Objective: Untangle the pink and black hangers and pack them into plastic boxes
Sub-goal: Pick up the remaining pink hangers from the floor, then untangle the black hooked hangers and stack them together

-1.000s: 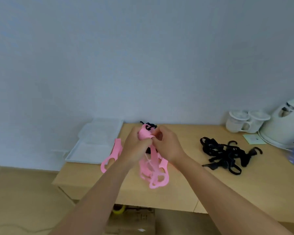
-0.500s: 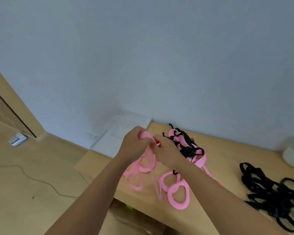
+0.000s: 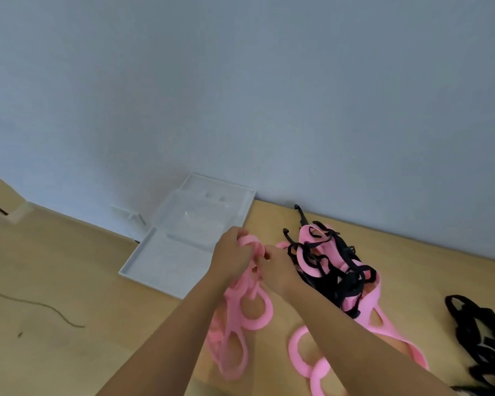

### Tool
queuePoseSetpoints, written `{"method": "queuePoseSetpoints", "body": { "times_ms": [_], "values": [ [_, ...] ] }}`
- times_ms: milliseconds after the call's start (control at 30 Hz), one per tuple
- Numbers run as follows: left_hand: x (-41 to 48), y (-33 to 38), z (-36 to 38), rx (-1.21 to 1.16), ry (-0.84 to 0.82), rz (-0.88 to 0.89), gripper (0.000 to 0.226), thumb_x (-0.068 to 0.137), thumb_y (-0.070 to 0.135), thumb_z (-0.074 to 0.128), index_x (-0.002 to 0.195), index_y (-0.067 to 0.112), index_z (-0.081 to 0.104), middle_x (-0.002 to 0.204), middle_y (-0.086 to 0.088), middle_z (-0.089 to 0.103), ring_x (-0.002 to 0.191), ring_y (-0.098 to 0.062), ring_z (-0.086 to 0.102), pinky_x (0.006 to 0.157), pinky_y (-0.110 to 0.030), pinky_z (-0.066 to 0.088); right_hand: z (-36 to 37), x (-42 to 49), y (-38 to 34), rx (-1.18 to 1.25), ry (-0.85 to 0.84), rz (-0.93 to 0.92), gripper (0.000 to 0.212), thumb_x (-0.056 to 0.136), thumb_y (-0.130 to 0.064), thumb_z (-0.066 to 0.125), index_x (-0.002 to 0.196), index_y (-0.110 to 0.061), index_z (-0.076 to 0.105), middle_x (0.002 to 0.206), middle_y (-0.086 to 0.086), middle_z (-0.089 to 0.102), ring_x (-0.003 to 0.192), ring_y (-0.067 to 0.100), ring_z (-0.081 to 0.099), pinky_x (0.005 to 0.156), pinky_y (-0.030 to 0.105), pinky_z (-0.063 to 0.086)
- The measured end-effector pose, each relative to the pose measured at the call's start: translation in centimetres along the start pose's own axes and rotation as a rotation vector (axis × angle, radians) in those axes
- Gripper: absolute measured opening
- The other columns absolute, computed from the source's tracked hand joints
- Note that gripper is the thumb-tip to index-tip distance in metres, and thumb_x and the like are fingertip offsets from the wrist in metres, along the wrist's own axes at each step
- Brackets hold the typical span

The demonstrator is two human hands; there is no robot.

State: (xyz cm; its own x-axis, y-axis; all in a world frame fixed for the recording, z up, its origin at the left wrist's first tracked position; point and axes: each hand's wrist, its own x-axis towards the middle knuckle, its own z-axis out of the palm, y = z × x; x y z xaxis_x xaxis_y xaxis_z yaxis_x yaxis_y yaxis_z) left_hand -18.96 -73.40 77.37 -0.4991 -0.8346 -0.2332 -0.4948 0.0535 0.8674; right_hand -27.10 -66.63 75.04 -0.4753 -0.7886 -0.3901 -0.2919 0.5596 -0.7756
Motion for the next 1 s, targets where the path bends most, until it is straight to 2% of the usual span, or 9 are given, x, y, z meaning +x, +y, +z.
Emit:
{"method": "queuePoseSetpoints", "body": {
  "times_ms": [133,267,367,533,733,833,900,967,1000],
  "values": [
    [2.1,-1.1,1.3,0.037,-0.011,0.038,0.014,0.081,0.008,0.062,0.093,0.014,0.057,0.087,0.002,0.058,0.079,-0.012,0.056,0.059,-0.01,0.045,0.2,2.0,0.3,-0.057,0.052,0.005,0.034,0.095,-0.008,0.037,0.064,-0.02,0.042,0.06,-0.006,0.043,0.052,0.004,0.037,0.04,0.011,0.032],
    [2.7,-3.0,1.9,0.048,-0.038,0.064,0.05,0.084,0.023,0.063,0.129,0.012,0.044,0.119,0.001,0.043,0.112,-0.016,0.046,0.097,-0.028,0.041,0.3,3.0,1.6,-0.144,0.07,0.004,0.029,0.089,-0.006,0.047,0.066,-0.022,0.038,0.063,-0.009,0.042,0.054,0.005,0.038,0.045,0.011,0.034],
    [2.3,-4.2,2.6,0.184,0.007,0.172,0.049,0.086,0.024,0.061,0.131,0.011,0.046,0.122,-0.002,0.045,0.113,-0.018,0.046,0.097,-0.027,0.036,0.7,3.3,2.9,-0.381,0.004,-0.046,0.023,0.087,-0.01,0.044,0.068,-0.021,0.036,0.068,-0.007,0.044,0.061,0.012,0.041,0.049,0.015,0.03],
    [1.8,-4.2,3.4,0.428,0.164,0.335,0.044,0.074,0.017,0.049,0.116,0.007,0.057,0.111,-0.009,0.058,0.101,-0.029,0.056,0.091,-0.044,0.042,-0.7,1.4,2.6,-0.366,-0.001,-0.117,0.022,0.09,-0.019,0.037,0.097,-0.006,0.054,0.098,0.011,0.051,0.083,0.019,0.042,0.064,0.032,0.035],
    [-0.5,-2.0,6.0,0.393,0.186,0.507,0.035,0.077,0.014,0.043,0.105,0.004,0.062,0.107,-0.012,0.06,0.101,-0.026,0.053,0.098,-0.033,0.03,-4.9,-1.6,3.8,-0.206,-0.014,-0.144,0.024,0.091,-0.009,0.044,0.068,-0.005,0.045,0.059,-0.001,0.038,0.055,0.014,0.035,0.057,0.03,0.034],
    [-1.4,-0.5,7.7,0.274,-0.009,0.409,0.023,0.082,0.007,0.047,0.096,0.012,0.065,0.094,-0.003,0.066,0.088,-0.017,0.057,0.082,-0.034,0.047,-7.1,-3.0,4.4,-0.181,0.143,-0.194,0.024,0.088,-0.007,0.045,0.065,-0.003,0.048,0.058,-0.004,0.036,0.057,0.012,0.034,0.054,0.025,0.03],
    [-1.6,0.2,9.1,0.297,-0.068,0.394,0.021,0.08,0.016,0.041,0.084,0.017,0.062,0.079,0.002,0.063,0.074,-0.02,0.058,0.068,-0.038,0.05,-8.7,-3.6,5.6,-0.326,0.313,-0.25,0.024,0.085,-0.009,0.048,0.062,-0.014,0.048,0.069,-0.005,0.042,0.071,0.015,0.04,0.065,0.028,0.035],
    [-1.8,0.3,10.6,0.317,-0.086,0.356,0.024,0.082,0.015,0.048,0.102,0.017,0.062,0.097,0.001,0.062,0.091,-0.022,0.057,0.077,-0.025,0.043,-10.1,-4.0,6.9,-0.4,0.416,-0.156,0.01,0.085,-0.016,0.053,0.09,-0.012,0.06,0.098,0.001,0.049,0.095,0.021,0.041,0.083,0.031,0.038],
    [-1.9,0.2,11.2,0.337,-0.09,0.317,0.035,0.082,0.013,0.053,0.116,0.017,0.057,0.111,0.0,0.058,0.103,-0.021,0.052,0.082,-0.02,0.034,-10.6,-4.1,7.5,-0.426,0.416,-0.085,0.023,0.085,-0.021,0.055,0.106,-0.011,0.058,0.111,0.003,0.047,0.105,0.023,0.039,0.089,0.032,0.038]
  ]
}}
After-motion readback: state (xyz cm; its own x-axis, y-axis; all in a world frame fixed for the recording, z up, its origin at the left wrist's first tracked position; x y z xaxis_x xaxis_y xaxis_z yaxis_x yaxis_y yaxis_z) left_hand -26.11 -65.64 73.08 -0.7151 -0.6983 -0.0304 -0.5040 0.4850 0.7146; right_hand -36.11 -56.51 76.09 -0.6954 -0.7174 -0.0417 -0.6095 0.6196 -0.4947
